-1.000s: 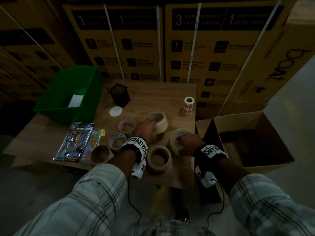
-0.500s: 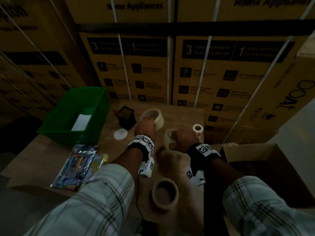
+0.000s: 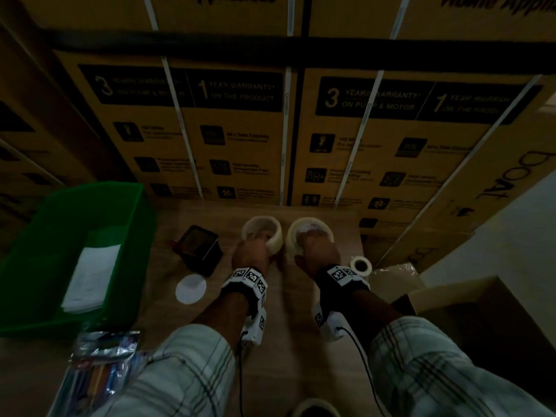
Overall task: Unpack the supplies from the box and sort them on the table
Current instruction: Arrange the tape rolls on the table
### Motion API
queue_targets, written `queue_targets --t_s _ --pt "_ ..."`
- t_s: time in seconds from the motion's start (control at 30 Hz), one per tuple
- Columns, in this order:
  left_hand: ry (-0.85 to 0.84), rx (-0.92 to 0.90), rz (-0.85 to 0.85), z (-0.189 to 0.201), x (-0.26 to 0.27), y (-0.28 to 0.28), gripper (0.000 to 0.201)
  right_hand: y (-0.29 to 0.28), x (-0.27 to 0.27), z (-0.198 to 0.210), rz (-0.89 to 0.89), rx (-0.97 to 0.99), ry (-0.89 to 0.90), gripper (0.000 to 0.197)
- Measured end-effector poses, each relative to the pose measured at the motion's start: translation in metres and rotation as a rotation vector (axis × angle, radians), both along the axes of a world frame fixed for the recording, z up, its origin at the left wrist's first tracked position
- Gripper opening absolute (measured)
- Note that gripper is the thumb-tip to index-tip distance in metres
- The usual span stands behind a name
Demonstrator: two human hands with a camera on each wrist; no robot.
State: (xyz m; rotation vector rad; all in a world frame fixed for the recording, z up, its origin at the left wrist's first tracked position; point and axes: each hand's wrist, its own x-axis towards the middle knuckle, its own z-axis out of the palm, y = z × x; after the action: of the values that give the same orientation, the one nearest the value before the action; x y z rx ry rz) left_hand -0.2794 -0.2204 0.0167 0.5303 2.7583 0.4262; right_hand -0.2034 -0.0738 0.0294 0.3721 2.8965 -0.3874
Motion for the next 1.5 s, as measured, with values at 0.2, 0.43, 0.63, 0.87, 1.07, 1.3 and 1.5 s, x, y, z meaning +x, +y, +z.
queue_targets --t_s 0.2,0.43,0.63,0.87,1.07,1.3,1.5 --pt "0.004 0.055 -0.047 -0.020 -0.003 0.001 0.033 0.007 -0.014 -0.022 -0.079 0.067 -0.051 0.058" --pt "-0.048 0.065 -0.125 -0.026 -0.001 0.002 0.044 0.014 -0.014 -0.031 -0.133 0.076 -0.101 0.053" --pt "0.026 0.099 -0.097 -0.016 0.002 -0.002 0.041 0.013 0.000 -0.011 -0.103 0.091 -0.019 0.055" --pt "0.196 0.056 -0.165 0.007 0.040 0.001 0.036 0.001 0.038 0.002 0.049 0.006 0.193 0.028" --pt "0.212 0.125 -0.112 0.022 0.098 -0.013 0.031 -0.003 0.088 0.015 0.156 0.055 0.304 0.017" --pt "0.156 0.076 -0.075 0.027 0.174 -0.046 0.032 -0.011 0.169 0.018 0.267 -0.016 0.371 0.015" --pt "0.129 0.020 -0.053 0.041 0.241 -0.065 0.031 -0.023 0.226 0.001 0.314 -0.121 0.354 0.010"
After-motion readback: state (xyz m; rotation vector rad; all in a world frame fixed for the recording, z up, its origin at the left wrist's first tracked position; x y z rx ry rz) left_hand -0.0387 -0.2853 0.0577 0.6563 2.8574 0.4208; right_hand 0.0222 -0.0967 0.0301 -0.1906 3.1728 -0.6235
